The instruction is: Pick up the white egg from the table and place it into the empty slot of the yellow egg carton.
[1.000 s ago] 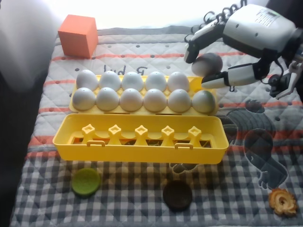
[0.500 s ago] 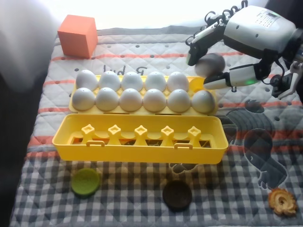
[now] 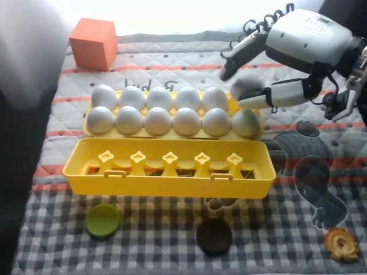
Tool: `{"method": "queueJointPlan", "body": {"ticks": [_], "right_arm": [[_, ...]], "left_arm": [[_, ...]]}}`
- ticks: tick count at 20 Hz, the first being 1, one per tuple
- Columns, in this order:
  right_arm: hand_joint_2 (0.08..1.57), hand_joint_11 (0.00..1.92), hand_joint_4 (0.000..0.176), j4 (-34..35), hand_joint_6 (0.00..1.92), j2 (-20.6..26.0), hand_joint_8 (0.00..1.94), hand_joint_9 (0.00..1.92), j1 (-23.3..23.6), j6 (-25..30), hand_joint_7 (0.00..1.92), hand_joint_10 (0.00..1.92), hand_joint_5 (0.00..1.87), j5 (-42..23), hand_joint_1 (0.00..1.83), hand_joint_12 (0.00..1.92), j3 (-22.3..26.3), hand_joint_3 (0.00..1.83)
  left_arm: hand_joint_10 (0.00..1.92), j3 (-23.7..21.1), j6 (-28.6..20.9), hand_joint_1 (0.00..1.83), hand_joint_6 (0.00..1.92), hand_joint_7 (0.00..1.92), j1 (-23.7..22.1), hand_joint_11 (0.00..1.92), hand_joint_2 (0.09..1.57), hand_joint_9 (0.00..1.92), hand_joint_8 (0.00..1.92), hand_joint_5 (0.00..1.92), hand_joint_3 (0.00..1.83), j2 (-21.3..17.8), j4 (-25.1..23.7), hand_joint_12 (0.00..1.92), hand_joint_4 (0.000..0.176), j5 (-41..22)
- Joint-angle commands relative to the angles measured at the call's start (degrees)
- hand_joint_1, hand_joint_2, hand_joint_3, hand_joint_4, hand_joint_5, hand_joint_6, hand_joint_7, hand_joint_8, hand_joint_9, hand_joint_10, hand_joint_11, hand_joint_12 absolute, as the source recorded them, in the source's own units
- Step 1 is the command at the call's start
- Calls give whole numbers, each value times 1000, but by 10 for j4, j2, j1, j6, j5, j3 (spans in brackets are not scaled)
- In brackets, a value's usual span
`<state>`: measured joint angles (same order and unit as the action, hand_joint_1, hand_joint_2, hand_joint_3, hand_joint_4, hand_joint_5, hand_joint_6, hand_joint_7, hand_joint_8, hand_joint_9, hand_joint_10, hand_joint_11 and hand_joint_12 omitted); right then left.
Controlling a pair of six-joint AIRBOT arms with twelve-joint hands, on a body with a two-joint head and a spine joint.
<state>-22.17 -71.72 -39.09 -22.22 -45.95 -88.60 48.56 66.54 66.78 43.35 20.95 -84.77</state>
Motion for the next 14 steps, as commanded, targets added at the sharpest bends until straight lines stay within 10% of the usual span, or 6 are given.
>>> {"method": "queueJointPlan", "body": {"ticks": [1,9,14], "right_arm": [[1040,577,0,20,39,-2,0,924,12,5,950,1,919,-62,911,766,-1,0],[994,715,0,16,0,-6,0,825,12,9,842,0,880,-62,839,249,-2,0],[968,449,2,6,0,-4,2,690,13,17,681,1,843,-62,758,624,0,0]], "left_arm": [[0,3,-3,0,0,0,-5,0,881,0,0,0,0,-1,-4,0,48,-68],[0,3,-3,0,0,0,-5,0,878,0,0,0,0,-1,-4,0,53,-68],[0,3,-3,0,0,0,-5,0,882,0,0,0,0,-1,-4,0,50,-67]]}}
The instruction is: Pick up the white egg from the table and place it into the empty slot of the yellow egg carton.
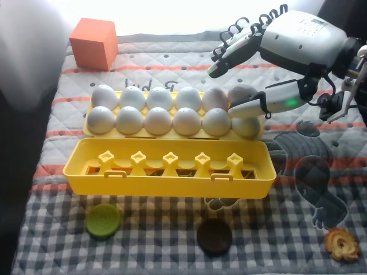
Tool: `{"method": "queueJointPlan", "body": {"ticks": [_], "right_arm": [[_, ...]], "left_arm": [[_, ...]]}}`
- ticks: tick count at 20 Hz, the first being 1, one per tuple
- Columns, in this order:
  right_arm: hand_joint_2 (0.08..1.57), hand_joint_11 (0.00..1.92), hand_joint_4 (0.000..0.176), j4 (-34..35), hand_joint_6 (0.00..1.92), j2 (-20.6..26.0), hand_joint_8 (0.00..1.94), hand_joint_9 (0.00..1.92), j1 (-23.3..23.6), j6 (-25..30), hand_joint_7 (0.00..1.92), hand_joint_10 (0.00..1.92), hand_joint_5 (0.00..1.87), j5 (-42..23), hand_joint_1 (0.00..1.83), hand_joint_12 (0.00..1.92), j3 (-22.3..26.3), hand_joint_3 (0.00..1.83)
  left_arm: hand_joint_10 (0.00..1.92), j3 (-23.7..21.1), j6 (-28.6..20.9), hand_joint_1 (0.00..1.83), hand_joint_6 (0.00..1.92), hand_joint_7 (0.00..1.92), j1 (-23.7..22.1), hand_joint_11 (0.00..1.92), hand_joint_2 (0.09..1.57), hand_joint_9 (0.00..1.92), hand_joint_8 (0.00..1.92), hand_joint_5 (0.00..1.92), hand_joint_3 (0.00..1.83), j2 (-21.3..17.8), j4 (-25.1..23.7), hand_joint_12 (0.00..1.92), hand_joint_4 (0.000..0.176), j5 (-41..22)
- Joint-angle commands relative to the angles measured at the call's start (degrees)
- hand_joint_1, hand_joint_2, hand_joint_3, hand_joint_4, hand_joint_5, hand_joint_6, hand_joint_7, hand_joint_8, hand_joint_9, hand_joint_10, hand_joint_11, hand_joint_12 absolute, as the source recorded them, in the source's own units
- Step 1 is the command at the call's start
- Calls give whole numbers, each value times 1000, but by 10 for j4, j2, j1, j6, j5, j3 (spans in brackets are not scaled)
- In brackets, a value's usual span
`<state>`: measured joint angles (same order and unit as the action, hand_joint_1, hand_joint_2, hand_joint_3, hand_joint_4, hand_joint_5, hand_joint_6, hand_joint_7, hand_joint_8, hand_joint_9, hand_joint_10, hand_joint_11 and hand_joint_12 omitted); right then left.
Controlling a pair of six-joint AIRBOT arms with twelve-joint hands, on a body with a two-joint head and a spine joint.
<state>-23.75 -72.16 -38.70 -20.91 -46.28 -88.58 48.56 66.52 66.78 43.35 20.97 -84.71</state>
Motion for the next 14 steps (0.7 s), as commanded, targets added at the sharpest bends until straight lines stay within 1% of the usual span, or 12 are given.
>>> {"method": "queueJointPlan", "body": {"ticks": [1,2,3,4,5,6,7,8,9,10,13,14], "right_arm": [[965,406,0,21,0,4,0,670,9,4,646,1,823,-57,747,747,2,1],[957,192,20,21,0,6,0,494,9,4,515,0,719,-56,688,793,4,0],[944,124,15,21,0,9,0,421,9,4,447,0,652,-56,628,789,5,0],[943,222,31,21,0,12,1,500,9,4,508,9,591,-55,586,767,8,0],[933,196,68,21,0,15,0,466,8,4,473,1,515,-55,530,735,12,0],[936,212,61,21,0,19,1,454,3,3,461,0,483,-55,481,676,15,0],[940,180,63,21,0,23,3,441,0,-1,465,0,464,-55,480,645,20,0],[971,170,38,21,0,28,0,432,-3,-5,464,0,475,-54,537,592,24,0],[968,151,29,21,0,34,0,409,-5,-10,451,0,471,-53,524,571,30,0],[990,198,16,21,0,41,0,398,-7,-15,430,1,452,-52,453,479,35,0],[995,232,0,22,0,61,0,376,-14,-22,395,0,410,-51,399,273,49,4],[966,227,17,22,0,70,6,375,-17,-26,407,1,405,-51,383,268,55,0]], "left_arm": [[0,2,-3,0,0,0,-5,0,886,0,0,0,2,-2,-4,0,49,-68],[0,2,-3,0,0,0,-5,0,891,0,0,0,3,-2,-4,0,53,-68],[0,2,-3,0,0,0,-4,0,891,0,0,0,3,-2,-3,0,53,-68],[0,2,-3,0,0,0,-4,0,882,0,0,0,0,-2,-3,0,51,-68],[0,2,-3,0,0,0,-4,0,880,0,0,0,0,-2,-2,0,48,-68],[0,1,-3,0,0,0,-4,0,876,0,0,0,0,-2,-2,0,55,-68],[0,1,-3,0,0,0,-3,0,887,0,0,0,2,-2,-2,0,54,-68],[0,1,-3,0,0,0,-3,0,893,0,0,0,4,-2,-1,0,44,-68],[0,1,-3,0,0,0,-2,0,895,0,0,0,5,-2,-1,0,43,-68],[0,0,-3,0,0,0,-1,0,891,0,0,0,3,-3,-1,0,52,-68],[0,0,-3,0,0,0,-1,0,892,0,0,0,2,-3,-1,0,48,-68],[0,0,-3,0,0,0,0,0,897,0,0,0,4,-3,-1,0,42,-68]]}}
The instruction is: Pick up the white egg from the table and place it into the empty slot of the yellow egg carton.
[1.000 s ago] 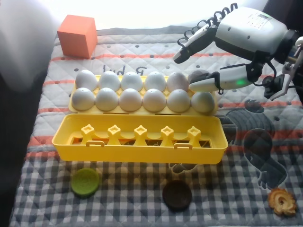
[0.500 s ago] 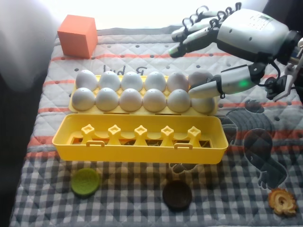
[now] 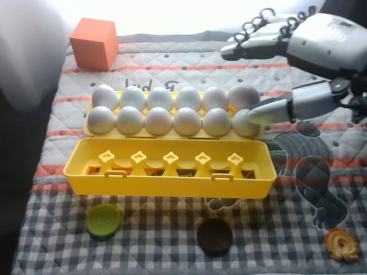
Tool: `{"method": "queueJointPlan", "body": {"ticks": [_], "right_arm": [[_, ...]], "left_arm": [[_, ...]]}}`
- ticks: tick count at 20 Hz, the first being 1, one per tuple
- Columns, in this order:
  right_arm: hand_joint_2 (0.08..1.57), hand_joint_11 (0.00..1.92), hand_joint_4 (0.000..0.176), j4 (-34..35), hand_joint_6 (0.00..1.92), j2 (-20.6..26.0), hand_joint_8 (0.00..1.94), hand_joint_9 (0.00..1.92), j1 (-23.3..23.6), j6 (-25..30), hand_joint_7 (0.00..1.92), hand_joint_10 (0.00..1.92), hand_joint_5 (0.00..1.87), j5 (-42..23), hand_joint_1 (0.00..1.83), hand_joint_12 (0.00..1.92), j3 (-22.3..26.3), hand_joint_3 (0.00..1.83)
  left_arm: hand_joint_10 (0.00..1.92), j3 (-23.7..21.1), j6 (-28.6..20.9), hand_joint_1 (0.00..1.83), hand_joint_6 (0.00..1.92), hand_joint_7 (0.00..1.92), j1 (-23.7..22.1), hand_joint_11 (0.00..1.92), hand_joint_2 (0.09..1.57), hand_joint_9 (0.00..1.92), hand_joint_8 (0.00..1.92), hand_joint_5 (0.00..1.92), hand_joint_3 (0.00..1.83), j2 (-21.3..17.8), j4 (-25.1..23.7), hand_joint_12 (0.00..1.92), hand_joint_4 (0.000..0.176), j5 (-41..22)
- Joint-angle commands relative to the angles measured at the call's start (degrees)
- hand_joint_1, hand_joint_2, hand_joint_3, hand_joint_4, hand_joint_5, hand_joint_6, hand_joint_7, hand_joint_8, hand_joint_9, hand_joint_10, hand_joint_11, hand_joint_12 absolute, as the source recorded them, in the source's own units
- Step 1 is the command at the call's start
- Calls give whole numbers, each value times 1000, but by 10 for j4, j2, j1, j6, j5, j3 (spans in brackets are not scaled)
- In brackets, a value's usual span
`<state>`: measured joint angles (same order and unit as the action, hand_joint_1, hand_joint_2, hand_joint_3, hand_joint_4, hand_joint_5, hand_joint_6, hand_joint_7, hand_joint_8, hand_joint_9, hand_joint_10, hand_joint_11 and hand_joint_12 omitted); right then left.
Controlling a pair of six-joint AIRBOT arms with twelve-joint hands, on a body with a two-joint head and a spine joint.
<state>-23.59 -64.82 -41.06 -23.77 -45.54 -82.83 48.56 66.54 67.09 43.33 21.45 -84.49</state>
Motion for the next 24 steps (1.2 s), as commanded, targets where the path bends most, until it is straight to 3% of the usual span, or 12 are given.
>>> {"method": "queueJointPlan", "body": {"ticks": [1,3,5,6,8,9,13,14,19,22,23,24], "right_arm": [[938,205,56,26,0,3,1,356,2,-2,396,0,399,-58,375,261,3,0],[862,25,124,36,0,14,0,259,-7,-14,331,0,347,-59,336,441,14,0],[859,0,100,48,0,30,0,234,-16,-39,309,1,321,-60,299,563,35,0],[864,0,78,56,0,40,0,219,-23,-53,268,2,290,-62,319,651,47,0],[875,0,59,70,0,54,1,179,-35,-69,241,1,266,-70,282,599,63,1],[893,0,34,79,0,60,0,171,-47,-74,236,0,268,-80,276,521,70,3],[875,0,18,142,0,88,0,123,-113,-85,202,6,238,-134,175,255,95,0],[861,0,19,151,0,92,0,116,-125,-86,203,3,238,-142,145,195,98,0],[795,0,85,174,0,110,0,95,-159,-86,187,0,214,-153,66,124,113,0],[775,71,86,188,2,111,0,106,-170,-86,179,5,218,-159,100,152,114,0],[778,83,83,189,1,111,2,118,-171,-86,182,9,217,-160,93,159,115,0],[773,89,94,190,3,111,2,115,-172,-87,185,6,223,-160,126,163,115,0]], "left_arm": [[0,0,-3,0,0,0,-2,0,893,0,0,0,1,-3,-5,0,39,-70],[0,0,-3,0,0,0,-1,0,897,0,0,0,3,-3,-3,0,48,-70],[0,-1,-3,0,0,0,1,0,899,0,0,0,3,-4,-3,0,42,-70],[0,-2,-3,0,0,0,1,0,892,0,0,0,0,-4,-3,0,43,-71],[0,-2,-3,0,0,0,1,0,897,0,0,0,2,-4,-3,0,55,-70],[0,-2,-3,0,0,0,1,0,897,0,0,0,1,-5,-2,0,53,-70],[0,-3,-3,0,0,0,2,0,893,0,0,0,0,-7,0,0,50,-71],[0,-3,-3,0,0,0,2,0,888,0,0,0,0,-7,0,0,56,-70],[0,-4,-3,0,0,0,2,0,883,0,0,0,0,-7,0,0,43,-71],[0,-4,-3,0,0,0,2,0,877,0,0,0,0,-7,0,0,55,-71],[0,-4,-3,0,0,0,3,0,884,0,0,0,0,-7,0,0,47,-71],[0,-4,-3,0,0,0,3,0,874,0,0,0,0,-7,0,0,42,-72]]}}
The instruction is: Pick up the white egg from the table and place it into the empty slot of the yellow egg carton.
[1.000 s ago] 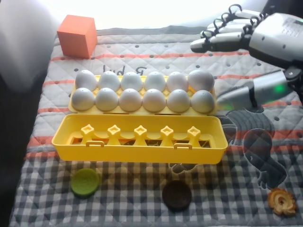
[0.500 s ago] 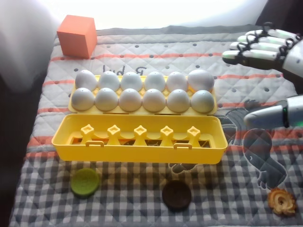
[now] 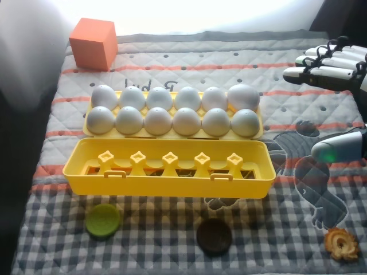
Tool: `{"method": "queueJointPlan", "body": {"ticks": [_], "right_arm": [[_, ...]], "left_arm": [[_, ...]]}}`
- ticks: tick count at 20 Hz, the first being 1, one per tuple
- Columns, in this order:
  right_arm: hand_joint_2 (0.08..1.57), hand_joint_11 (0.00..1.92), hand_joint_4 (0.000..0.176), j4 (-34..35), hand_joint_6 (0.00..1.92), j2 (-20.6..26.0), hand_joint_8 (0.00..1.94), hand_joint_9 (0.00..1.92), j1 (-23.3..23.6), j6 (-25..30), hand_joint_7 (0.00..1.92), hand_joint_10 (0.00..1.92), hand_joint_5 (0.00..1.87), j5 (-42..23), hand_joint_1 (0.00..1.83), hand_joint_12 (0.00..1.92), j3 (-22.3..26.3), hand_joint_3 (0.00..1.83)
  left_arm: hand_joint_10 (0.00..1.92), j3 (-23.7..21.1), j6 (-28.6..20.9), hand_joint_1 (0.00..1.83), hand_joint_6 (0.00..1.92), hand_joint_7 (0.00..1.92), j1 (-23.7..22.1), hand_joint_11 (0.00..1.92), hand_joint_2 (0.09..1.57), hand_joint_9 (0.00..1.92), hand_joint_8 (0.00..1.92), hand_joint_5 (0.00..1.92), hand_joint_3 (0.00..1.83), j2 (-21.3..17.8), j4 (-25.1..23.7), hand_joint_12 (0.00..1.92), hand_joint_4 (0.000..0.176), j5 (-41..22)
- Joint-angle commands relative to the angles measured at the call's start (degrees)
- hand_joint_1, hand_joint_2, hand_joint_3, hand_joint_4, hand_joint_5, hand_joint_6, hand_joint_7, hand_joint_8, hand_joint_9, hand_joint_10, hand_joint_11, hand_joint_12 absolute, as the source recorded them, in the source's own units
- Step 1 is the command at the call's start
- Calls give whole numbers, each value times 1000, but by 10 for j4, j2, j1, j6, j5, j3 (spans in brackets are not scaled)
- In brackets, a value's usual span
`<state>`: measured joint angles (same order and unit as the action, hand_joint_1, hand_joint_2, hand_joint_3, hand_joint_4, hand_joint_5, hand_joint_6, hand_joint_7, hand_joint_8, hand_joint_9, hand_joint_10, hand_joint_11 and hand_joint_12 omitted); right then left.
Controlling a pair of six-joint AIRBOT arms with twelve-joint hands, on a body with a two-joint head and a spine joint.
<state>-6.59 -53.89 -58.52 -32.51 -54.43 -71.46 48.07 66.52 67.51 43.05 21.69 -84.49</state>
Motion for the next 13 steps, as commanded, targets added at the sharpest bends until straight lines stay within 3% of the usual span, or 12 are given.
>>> {"method": "queueJointPlan", "body": {"ticks": [1,2,3,5,6,7,8,9,10,11,13], "right_arm": [[772,82,99,20,1,1,1,110,2,0,183,3,219,-71,125,162,2,0],[766,39,108,20,0,2,0,100,2,0,179,0,215,-71,109,145,3,0],[788,22,82,20,1,2,4,107,2,0,188,4,218,-71,103,138,3,3],[769,21,106,21,1,2,2,92,1,0,177,1,211,-72,118,140,3,0],[777,11,86,22,6,2,6,102,1,0,188,5,222,-72,116,136,3,0],[780,29,81,22,7,2,7,113,1,0,193,9,226,-72,111,143,3,0],[779,29,79,23,3,2,6,116,1,0,192,9,220,-72,116,142,3,0],[778,43,80,23,1,3,1,113,1,0,182,7,215,-72,120,148,3,0],[771,39,96,23,0,3,0,102,1,0,172,1,206,-72,110,146,3,0],[769,26,98,23,1,4,1,100,1,0,173,0,206,-72,108,141,3,0],[783,78,78,24,5,4,6,121,1,0,187,8,219,-74,106,165,3,2]], "left_arm": [[0,1,-3,0,0,0,-2,0,870,0,0,0,0,-4,-2,0,42,-73],[0,1,-3,0,0,0,-2,0,867,0,0,0,0,-4,-2,0,48,-73],[0,1,-3,0,0,0,-2,0,865,0,0,0,0,-4,-2,0,55,-73],[0,1,-3,0,0,0,-2,0,876,0,0,0,0,-4,-2,0,47,-73],[0,1,-3,0,0,0,-2,0,878,0,0,0,0,-4,-2,0,46,-73],[0,1,-3,0,0,0,-2,0,871,0,0,0,0,-5,-2,0,54,-73],[0,0,-3,0,0,0,-2,0,878,0,0,0,1,-5,-2,0,51,-73],[0,0,-3,0,0,0,-2,0,877,0,0,0,0,-6,-2,0,53,-73],[0,0,-3,0,0,0,-2,0,886,0,0,0,4,-6,-2,0,38,-73],[0,0,-3,0,0,0,-2,0,889,0,0,0,5,-6,-2,0,37,-73],[0,0,-3,0,0,0,-2,0,883,0,0,0,2,-5,-2,0,50,-74]]}}
